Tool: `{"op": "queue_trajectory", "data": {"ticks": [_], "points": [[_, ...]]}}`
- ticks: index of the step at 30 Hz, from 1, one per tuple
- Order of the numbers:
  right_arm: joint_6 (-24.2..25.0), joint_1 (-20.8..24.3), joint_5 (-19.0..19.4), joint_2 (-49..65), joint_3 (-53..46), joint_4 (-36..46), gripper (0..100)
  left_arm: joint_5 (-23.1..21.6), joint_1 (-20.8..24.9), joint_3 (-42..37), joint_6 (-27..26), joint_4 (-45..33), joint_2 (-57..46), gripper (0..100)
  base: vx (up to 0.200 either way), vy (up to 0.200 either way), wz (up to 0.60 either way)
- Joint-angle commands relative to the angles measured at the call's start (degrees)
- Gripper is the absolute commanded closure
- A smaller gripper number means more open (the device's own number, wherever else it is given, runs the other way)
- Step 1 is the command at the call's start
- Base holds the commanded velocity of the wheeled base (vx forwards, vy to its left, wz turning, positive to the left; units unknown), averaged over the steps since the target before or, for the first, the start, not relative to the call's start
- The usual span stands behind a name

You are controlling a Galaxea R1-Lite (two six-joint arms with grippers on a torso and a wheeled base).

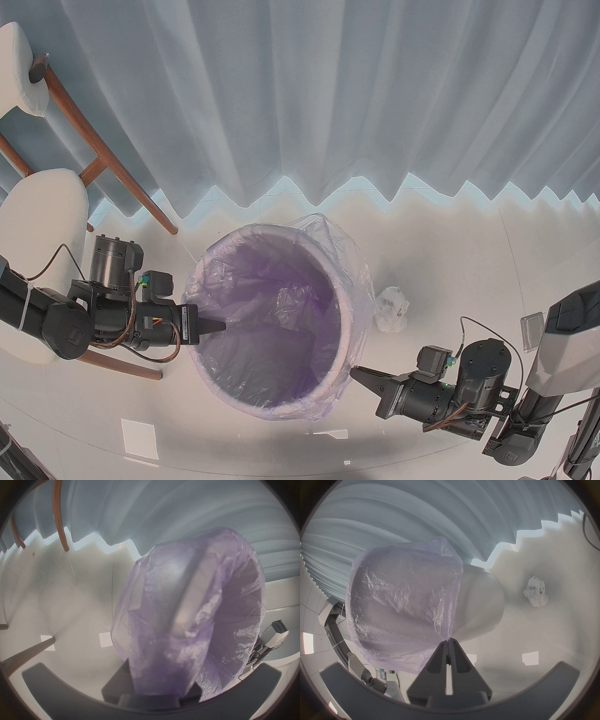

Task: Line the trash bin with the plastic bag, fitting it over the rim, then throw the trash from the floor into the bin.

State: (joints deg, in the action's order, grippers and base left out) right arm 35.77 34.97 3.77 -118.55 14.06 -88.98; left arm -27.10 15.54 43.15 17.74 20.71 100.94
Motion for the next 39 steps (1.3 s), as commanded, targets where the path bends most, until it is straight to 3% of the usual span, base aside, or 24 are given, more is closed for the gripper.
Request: {"op": "queue_trajectory", "data": {"ticks": [1, 20, 31, 32, 39], "points": [[-0.1, -0.3, 0.0, -0.4, -0.5, -1.0, 100, -0.2, 0.0, 0.0, 0.1, 0.0, -0.3, 100, 0.0, 0.0, 0.0], [-0.7, -6.1, -0.2, -2.4, 3.4, -1.0, 100, -1.2, 0.5, -1.3, 0.4, -0.6, -2.3, 100, 0.0, 0.0, 0.0], [-0.7, -6.3, -0.2, -2.6, 3.7, -1.0, 100, -1.9, 0.9, -2.6, 0.3, -0.6, -2.9, 100, 0.0, 0.0, 0.0], [-0.7, -6.3, -0.2, -2.6, 3.6, -1.0, 0, -1.9, 0.9, -2.6, 0.3, -0.6, -2.9, 100, 0.0, 0.0, 0.0], [0.1, -6.5, 0.3, 4.9, -5.2, -1.0, 0, -2.3, 0.6, -2.1, -0.3, -0.1, -2.8, 100, 0.0, 0.0, 0.0]]}}
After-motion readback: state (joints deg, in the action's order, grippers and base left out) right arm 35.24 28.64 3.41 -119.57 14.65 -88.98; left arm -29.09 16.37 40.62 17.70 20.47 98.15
